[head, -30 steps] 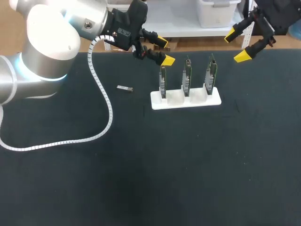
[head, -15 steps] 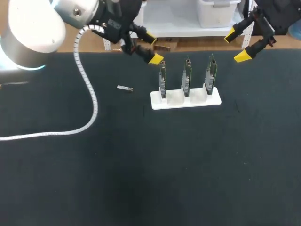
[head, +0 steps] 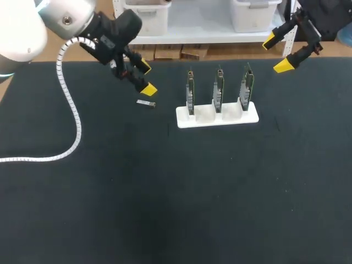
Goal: Pick up the optical module with the left hand, and insert it into the network port with the right hand.
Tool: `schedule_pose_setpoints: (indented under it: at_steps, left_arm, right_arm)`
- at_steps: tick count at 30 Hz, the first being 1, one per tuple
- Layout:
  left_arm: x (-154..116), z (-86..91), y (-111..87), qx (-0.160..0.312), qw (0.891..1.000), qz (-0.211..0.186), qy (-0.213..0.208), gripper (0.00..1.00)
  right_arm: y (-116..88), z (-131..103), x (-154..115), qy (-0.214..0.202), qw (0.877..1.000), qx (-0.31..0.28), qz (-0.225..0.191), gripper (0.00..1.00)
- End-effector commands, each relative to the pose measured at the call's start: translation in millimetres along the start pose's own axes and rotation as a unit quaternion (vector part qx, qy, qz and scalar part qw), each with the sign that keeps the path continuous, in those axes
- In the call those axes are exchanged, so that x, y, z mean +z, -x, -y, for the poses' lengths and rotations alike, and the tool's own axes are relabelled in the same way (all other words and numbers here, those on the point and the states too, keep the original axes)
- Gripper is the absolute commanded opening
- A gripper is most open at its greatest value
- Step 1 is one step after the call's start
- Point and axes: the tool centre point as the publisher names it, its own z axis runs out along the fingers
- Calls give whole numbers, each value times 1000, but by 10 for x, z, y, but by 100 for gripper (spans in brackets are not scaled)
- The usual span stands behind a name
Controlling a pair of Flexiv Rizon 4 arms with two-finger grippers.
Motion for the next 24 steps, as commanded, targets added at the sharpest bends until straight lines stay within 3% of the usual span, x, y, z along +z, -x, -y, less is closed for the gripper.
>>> schedule_pose_setpoints:
  at_steps: [1, 15, 20, 24]
  left_arm:
    - [128, -124, -147, -26, 999, 8, -21, 100]
    - [128, -124, -147, -26, 999, 8, -21, 100]
    - [106, -175, 64, 56, 994, -73, -50, 100]
    - [76, -210, 51, 69, 984, -126, -107, 100]
  right_arm:
    - [2, -24, -1, -3, 1000, 0, -1, 100]
    - [2, -24, -1, -3, 1000, 0, -1, 100]
    - [2, -24, -1, -3, 1000, 0, -1, 100]
    - [2, -24, -1, -3, 1000, 0, -1, 100]
